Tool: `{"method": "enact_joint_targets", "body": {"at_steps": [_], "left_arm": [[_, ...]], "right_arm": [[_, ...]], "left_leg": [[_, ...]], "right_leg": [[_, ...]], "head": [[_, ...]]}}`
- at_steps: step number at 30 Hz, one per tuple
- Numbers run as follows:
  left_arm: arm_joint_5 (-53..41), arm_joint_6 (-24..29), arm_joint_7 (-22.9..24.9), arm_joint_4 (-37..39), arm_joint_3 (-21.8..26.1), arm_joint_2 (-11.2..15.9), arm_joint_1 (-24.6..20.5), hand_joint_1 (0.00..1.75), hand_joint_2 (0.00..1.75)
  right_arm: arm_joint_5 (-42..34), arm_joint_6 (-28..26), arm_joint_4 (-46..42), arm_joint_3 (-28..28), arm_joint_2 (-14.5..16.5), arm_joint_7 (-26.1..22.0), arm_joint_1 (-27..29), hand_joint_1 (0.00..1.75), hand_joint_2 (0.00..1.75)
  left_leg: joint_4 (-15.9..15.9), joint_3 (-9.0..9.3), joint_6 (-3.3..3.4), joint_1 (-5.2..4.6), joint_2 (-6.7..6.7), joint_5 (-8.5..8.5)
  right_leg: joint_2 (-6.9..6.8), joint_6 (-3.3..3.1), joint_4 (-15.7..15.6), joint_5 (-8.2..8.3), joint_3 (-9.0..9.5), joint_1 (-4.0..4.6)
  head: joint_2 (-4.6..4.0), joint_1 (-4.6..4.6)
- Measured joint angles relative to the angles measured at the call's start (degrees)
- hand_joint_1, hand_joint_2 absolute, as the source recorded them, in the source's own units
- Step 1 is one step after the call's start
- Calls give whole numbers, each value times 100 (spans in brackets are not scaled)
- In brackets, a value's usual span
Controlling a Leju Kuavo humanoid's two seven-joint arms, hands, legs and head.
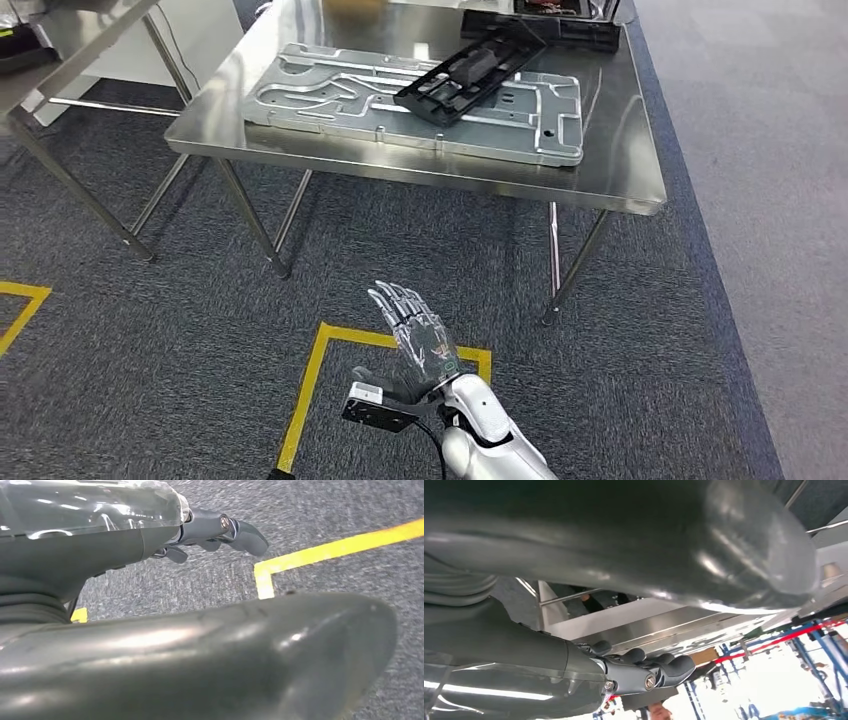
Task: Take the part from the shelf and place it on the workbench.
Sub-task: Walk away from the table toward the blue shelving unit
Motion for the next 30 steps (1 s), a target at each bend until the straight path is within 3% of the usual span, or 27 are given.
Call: {"method": "enact_joint_targets", "body": {"at_steps": [1, 3, 5, 7, 8, 9, 10, 12, 13, 15, 17, 19, 21, 22, 23, 24, 25, 26, 28, 30], "left_arm": [[2, -3, 3, 0, 1, 8, 12, 0, 0], [8, -4, 9, 0, 2, 21, 26, 0, 0], [10, -4, 13, 0, 1, 24, 11, 0, 0], [-5, -4, 19, 0, -1, 27, 5, 0, 0], [-21, -6, 24, 0, -1, 30, 14, 0, 0], [-39, -9, 30, 0, -3, 33, 24, 0, 0], [-63, -14, 38, 0, -10, 34, 32, 0, 0], [-102, -28, 47, 0, -32, 34, 30, 0, 0], [-117, -37, 53, 0, -42, 34, 22, 0, 0], [-150, -56, 63, 0, -57, 38, 19, 0, 0], [-179, -69, 69, 0, -76, 44, 39, 0, 0], [-188, -72, 73, 0, -88, 53, 47, 0, 0], [-173, -62, 75, 0, -91, 62, 30, 0, 0], [-150, -51, 78, 0, -92, 64, 28, 0, 0], [-122, -34, 81, 0, -92, 67, 35, 0, 0], [-94, -16, 85, 0, -92, 70, 47, 0, 0], [-68, 1, 90, 0, -92, 74, 59, 0, 0], [-53, 17, 92, 0, -92, 79, 65, 0, 0], [-36, 37, 97, -1, -91, 91, 48, 0, 0], [-16, 50, 99, -2, -90, 98, 32, 0, 0]], "right_arm": [[28, 3, -33, -9, 5, 1, 26, 0, 0], [73, 14, -95, -23, 13, 1, 66, 0, 0], [108, 29, -129, -52, 9, 2, 108, 0, 0], [129, 49, -136, -86, 1, 2, 171, 0, 0], [133, 57, -136, -98, -2, 2, 197, 0, 0], [141, 63, -136, -104, -3, 2, 213, 0, 0], [151, 66, -136, -108, -3, 2, 220, 0, 0], [179, 66, -141, -119, -3, 4, 223, 0, 0], [194, 64, -148, -129, -3, 5, 228, 0, 0], [220, 62, -169, -147, -3, 8, 252, 0, 0], [242, 55, -205, -153, 4, 9, 275, 0, 0], [261, 34, -240, -156, 18, 8, 289, 0, 0], [278, 7, -256, -167, 21, 5, 328, 0, 0], [283, -4, -258, -175, 17, 2, 358, 0, 0], [284, -14, -258, -183, 15, -4, 390, 0, 0], [280, -24, -258, -187, 14, -17, 415, 0, 0], [272, -38, -258, -189, 14, -34, 432, 0, 0], [258, -58, -258, -189, 14, -58, 442, 0, 0], [230, -115, -258, -190, 13, -115, 453, 0, 0], [231, -181, -250, -192, 15, -174, 466, 0, 0]], "left_leg": [[-13, -4, 30, 7, -51, 20], [-54, -16, 91, 34, -146, 80], [-76, -49, 143, 53, -238, 137], [-68, -102, 161, 55, -357, 171], [-61, -123, 155, 55, -425, 182], [-54, -138, 146, 55, -495, 191], [-47, -145, 135, 55, -565, 199], [-35, -157, 101, 51, -701, 212], [-32, -174, 70, 52, -765, 225], [-45, -216, -12, 67, -876, 261], [-60, -246, -91, 88, -924, 285], [156, -358, -130, 74, -691, 135], [821, -655, -146, 67, -403, -236], [1204, -819, -157, 71, -351, -406], [1466, -920, -163, 72, -328, -493], [1521, -916, -163, 72, -315, -472], [1343, -794, -154, 71, -296, -355], [974, -570, -134, 66, -239, -182], [212, -150, -69, 19, -27, 34], [-70, -21, -7, -25, 64, 61]], "right_leg": [[-27, 28, -2, 0, 3, -2], [165, 104, 128, -128, -40, -31], [492, 169, 681, -497, -270, -70], [605, 190, 1416, -834, -593, -92], [612, 194, 1605, -867, -676, -101], [618, 191, 1580, -788, -656, -113], [641, 185, 1338, -618, -531, -126], [860, 157, 524, -245, -126, -158], [976, 144, 214, -145, 18, -167], [1083, 114, -8, -121, 106, -156], [961, 53, -49, -81, 111, -150], [818, -27, -111, -37, 127, -163], [654, -71, -131, -22, 123, -143], [566, -77, -128, -23, 116, -125], [482, -81, -125, -24, 109, -108], [403, -83, -120, -26, 103, -95], [333, -81, -114, -28, 101, -85], [267, -76, -106, -32, 102, -75], [152, -46, -83, -49, 103, -41], [60, -3, -67, -58, 101, -13]], "head": [[0, -1], [0, 0], [0, 1], [0, 1], [0, 1], [0, 1], [0, 1], [0, 1], [0, 1], [0, 1], [0, 1], [0, -1], [0, -2], [0, -1], [0, -1], [0, -1], [0, -1], [0, -1], [0, -1], [0, 0]]}}
